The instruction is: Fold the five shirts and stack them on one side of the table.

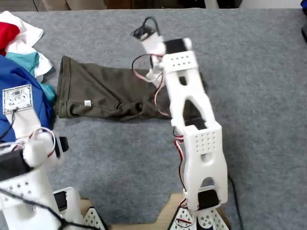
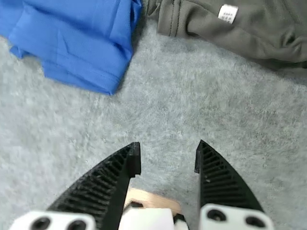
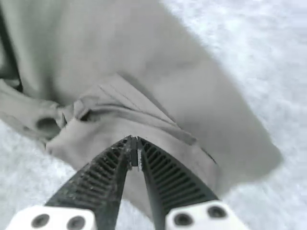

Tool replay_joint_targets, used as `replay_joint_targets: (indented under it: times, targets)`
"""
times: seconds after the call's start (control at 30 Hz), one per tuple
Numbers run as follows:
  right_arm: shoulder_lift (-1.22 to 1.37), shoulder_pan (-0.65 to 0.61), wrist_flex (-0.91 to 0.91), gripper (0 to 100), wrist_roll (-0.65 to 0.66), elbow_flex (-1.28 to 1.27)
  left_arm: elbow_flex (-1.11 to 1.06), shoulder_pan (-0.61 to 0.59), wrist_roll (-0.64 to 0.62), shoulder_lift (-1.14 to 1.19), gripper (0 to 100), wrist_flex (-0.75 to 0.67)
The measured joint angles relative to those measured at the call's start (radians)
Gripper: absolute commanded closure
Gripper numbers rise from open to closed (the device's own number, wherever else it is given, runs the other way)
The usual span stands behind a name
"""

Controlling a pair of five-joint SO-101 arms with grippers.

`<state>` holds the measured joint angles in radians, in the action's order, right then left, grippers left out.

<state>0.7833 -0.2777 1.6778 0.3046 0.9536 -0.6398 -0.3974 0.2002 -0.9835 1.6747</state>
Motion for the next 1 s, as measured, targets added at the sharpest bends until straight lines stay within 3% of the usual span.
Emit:
replay_joint_targets:
  times: [0.13,0.37,0.67,1.0]
  targets:
    - [-0.015,0.064,0.084,99.0,0.0,0.175,0.132,0.0,-0.051,0.244,80,-0.003]
    - [-0.12,0.247,0.089,99.1,0.0,0.196,0.568,0.0,-0.023,0.76,75,0.005]
    - [-0.236,0.454,0.091,99.2,0.0,-0.143,1.091,0.005,-0.003,1.3,72,0.018]
    - [-0.239,0.499,0.028,99.2,0.0,-0.302,1.654,0.104,-0.003,1.801,72,0.02]
